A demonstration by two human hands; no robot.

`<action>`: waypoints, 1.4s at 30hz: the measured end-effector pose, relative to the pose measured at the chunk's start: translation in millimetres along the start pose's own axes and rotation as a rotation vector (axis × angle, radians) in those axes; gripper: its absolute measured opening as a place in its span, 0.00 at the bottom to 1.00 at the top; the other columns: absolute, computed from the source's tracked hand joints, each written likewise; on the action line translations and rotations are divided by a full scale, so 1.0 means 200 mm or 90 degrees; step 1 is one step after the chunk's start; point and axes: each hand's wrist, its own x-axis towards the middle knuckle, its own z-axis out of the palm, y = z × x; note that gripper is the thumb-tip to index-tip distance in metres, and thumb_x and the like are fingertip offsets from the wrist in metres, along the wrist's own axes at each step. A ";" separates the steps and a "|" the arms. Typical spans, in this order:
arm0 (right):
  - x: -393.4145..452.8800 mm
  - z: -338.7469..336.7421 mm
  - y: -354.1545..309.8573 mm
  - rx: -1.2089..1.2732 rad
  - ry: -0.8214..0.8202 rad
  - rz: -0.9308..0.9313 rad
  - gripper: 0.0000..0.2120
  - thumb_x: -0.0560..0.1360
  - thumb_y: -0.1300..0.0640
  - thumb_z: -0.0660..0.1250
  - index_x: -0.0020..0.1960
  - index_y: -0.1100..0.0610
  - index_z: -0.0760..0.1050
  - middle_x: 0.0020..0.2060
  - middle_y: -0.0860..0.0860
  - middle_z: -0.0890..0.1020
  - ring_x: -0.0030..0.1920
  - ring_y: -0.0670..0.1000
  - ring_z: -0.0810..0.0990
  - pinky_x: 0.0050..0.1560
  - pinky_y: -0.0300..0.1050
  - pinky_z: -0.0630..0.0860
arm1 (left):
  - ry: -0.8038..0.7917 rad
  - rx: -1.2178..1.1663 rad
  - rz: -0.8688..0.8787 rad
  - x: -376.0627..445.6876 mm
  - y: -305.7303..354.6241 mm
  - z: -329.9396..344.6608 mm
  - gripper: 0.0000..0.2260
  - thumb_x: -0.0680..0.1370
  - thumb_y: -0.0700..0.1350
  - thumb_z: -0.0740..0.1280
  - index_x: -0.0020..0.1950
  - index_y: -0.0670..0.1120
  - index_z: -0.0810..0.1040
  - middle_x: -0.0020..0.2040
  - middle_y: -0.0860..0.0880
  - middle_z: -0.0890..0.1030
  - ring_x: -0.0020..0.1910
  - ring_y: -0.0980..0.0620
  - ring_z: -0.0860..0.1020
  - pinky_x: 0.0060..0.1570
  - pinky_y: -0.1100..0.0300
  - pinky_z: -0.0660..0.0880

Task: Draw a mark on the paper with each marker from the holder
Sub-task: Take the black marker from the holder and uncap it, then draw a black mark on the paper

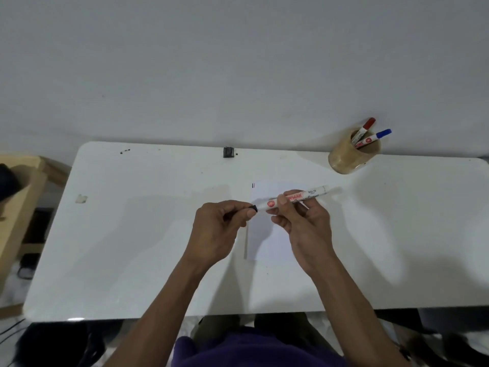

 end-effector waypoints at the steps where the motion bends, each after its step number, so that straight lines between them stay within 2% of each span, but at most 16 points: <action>1: 0.02 -0.01 0.00 0.020 0.008 -0.003 0.02 0.78 0.63 0.69 0.50 0.60 0.77 0.41 0.55 0.87 0.43 0.54 0.86 0.44 0.43 0.81 | 0.007 -0.019 -0.025 0.01 -0.01 -0.01 0.03 0.77 0.42 0.73 0.46 0.48 0.88 0.38 0.58 0.87 0.34 0.60 0.82 0.41 0.66 0.79; 3: 0.07 -0.04 0.00 0.033 0.038 -0.017 0.02 0.79 0.64 0.68 0.48 0.58 0.78 0.40 0.54 0.87 0.41 0.52 0.86 0.43 0.42 0.81 | 0.030 -0.027 -0.064 0.04 -0.05 -0.03 0.02 0.76 0.42 0.74 0.45 0.47 0.88 0.39 0.52 0.87 0.36 0.57 0.81 0.42 0.64 0.80; 6: 0.15 -0.09 -0.01 0.006 0.062 -0.027 0.03 0.79 0.62 0.69 0.47 0.57 0.77 0.40 0.53 0.87 0.42 0.52 0.86 0.44 0.43 0.81 | 0.085 0.036 -0.096 0.12 -0.09 -0.03 0.02 0.74 0.41 0.76 0.45 0.47 0.86 0.40 0.55 0.87 0.36 0.63 0.80 0.37 0.74 0.73; 9: 0.20 -0.13 -0.01 -0.015 0.069 -0.019 0.04 0.79 0.61 0.70 0.47 0.56 0.77 0.41 0.55 0.86 0.43 0.52 0.86 0.44 0.44 0.81 | 0.149 0.115 -0.094 0.27 -0.11 0.00 0.04 0.73 0.42 0.76 0.46 0.46 0.83 0.40 0.54 0.85 0.36 0.60 0.81 0.39 0.76 0.73; 11: 0.23 -0.14 0.01 -0.023 0.075 -0.013 0.04 0.78 0.62 0.71 0.48 0.56 0.76 0.41 0.55 0.86 0.42 0.52 0.86 0.43 0.44 0.81 | 0.150 0.191 -0.090 0.37 -0.13 0.02 0.03 0.75 0.41 0.74 0.48 0.45 0.83 0.42 0.52 0.84 0.37 0.56 0.80 0.39 0.76 0.71; 14: 0.27 -0.15 0.03 -0.045 0.085 -0.004 0.05 0.78 0.62 0.72 0.49 0.56 0.77 0.40 0.53 0.88 0.42 0.52 0.87 0.42 0.43 0.81 | 0.105 0.316 -0.080 0.52 -0.19 0.04 0.04 0.77 0.39 0.71 0.51 0.43 0.83 0.48 0.46 0.84 0.41 0.51 0.78 0.39 0.71 0.68; 18: 0.32 -0.17 0.05 -0.098 0.087 -0.015 0.08 0.77 0.62 0.73 0.52 0.56 0.76 0.41 0.54 0.88 0.41 0.53 0.87 0.40 0.43 0.83 | 0.063 0.405 -0.094 0.62 -0.25 0.07 0.05 0.77 0.38 0.70 0.52 0.42 0.82 0.50 0.41 0.83 0.46 0.43 0.82 0.49 0.53 0.78; 21: 0.36 -0.18 0.07 -0.120 0.086 -0.035 0.09 0.74 0.64 0.76 0.49 0.58 0.76 0.41 0.58 0.88 0.40 0.55 0.87 0.41 0.46 0.84 | 0.058 0.405 -0.098 0.64 -0.27 0.08 0.04 0.77 0.39 0.70 0.51 0.43 0.82 0.49 0.41 0.83 0.47 0.42 0.82 0.50 0.54 0.77; 23: 0.39 -0.19 0.08 -0.120 0.078 -0.055 0.11 0.72 0.66 0.77 0.46 0.59 0.75 0.40 0.61 0.86 0.38 0.56 0.87 0.39 0.49 0.82 | 0.071 0.401 -0.103 0.63 -0.26 0.09 0.07 0.77 0.41 0.70 0.55 0.43 0.81 0.52 0.41 0.82 0.51 0.42 0.81 0.50 0.57 0.74; 26: 0.43 -0.20 0.10 -0.117 0.051 -0.070 0.10 0.72 0.68 0.76 0.46 0.62 0.76 0.39 0.59 0.86 0.39 0.60 0.86 0.40 0.52 0.82 | 0.184 0.392 -0.124 0.53 -0.19 0.12 0.17 0.76 0.45 0.71 0.63 0.45 0.74 0.59 0.43 0.77 0.60 0.44 0.75 0.53 0.52 0.75; 28: 0.46 -0.19 0.11 -0.112 0.030 -0.070 0.07 0.73 0.69 0.75 0.46 0.63 0.78 0.40 0.58 0.86 0.42 0.61 0.87 0.43 0.52 0.83 | 0.248 0.389 -0.025 0.41 -0.17 0.15 0.16 0.76 0.47 0.71 0.61 0.45 0.74 0.57 0.44 0.77 0.58 0.45 0.73 0.54 0.47 0.76; 29: 0.48 -0.19 0.12 -0.112 0.019 -0.076 0.06 0.73 0.69 0.75 0.46 0.64 0.79 0.41 0.59 0.86 0.43 0.60 0.87 0.44 0.52 0.83 | 0.230 0.396 0.043 0.34 -0.19 0.18 0.14 0.76 0.47 0.71 0.60 0.45 0.75 0.57 0.44 0.78 0.58 0.46 0.73 0.54 0.46 0.76; 32: 0.55 -0.16 0.16 -0.142 -0.014 -0.114 0.08 0.70 0.70 0.77 0.45 0.64 0.80 0.43 0.60 0.86 0.45 0.56 0.87 0.48 0.48 0.83 | 0.065 0.482 0.166 0.21 -0.29 0.27 0.16 0.76 0.51 0.69 0.62 0.46 0.78 0.63 0.43 0.79 0.63 0.44 0.75 0.61 0.49 0.73; 35: 0.61 -0.15 0.19 -0.203 -0.034 -0.138 0.08 0.70 0.70 0.78 0.45 0.66 0.80 0.42 0.60 0.86 0.44 0.53 0.87 0.44 0.42 0.82 | -0.021 0.574 0.211 0.18 -0.38 0.32 0.20 0.78 0.56 0.66 0.66 0.48 0.78 0.69 0.45 0.77 0.68 0.44 0.74 0.67 0.47 0.70; 38: 0.65 -0.14 0.22 -0.245 -0.050 -0.132 0.07 0.70 0.68 0.78 0.44 0.66 0.80 0.40 0.57 0.86 0.40 0.47 0.85 0.41 0.38 0.80 | -0.006 0.613 0.229 0.17 -0.44 0.32 0.24 0.78 0.61 0.65 0.68 0.48 0.78 0.72 0.44 0.76 0.71 0.43 0.73 0.70 0.43 0.68; 42: 0.68 -0.16 0.26 -0.272 -0.049 -0.143 0.07 0.70 0.66 0.79 0.42 0.62 0.81 0.37 0.54 0.85 0.36 0.44 0.84 0.38 0.37 0.79 | 0.059 0.644 0.249 0.13 -0.48 0.35 0.27 0.78 0.63 0.66 0.70 0.48 0.77 0.73 0.44 0.76 0.72 0.42 0.73 0.70 0.39 0.68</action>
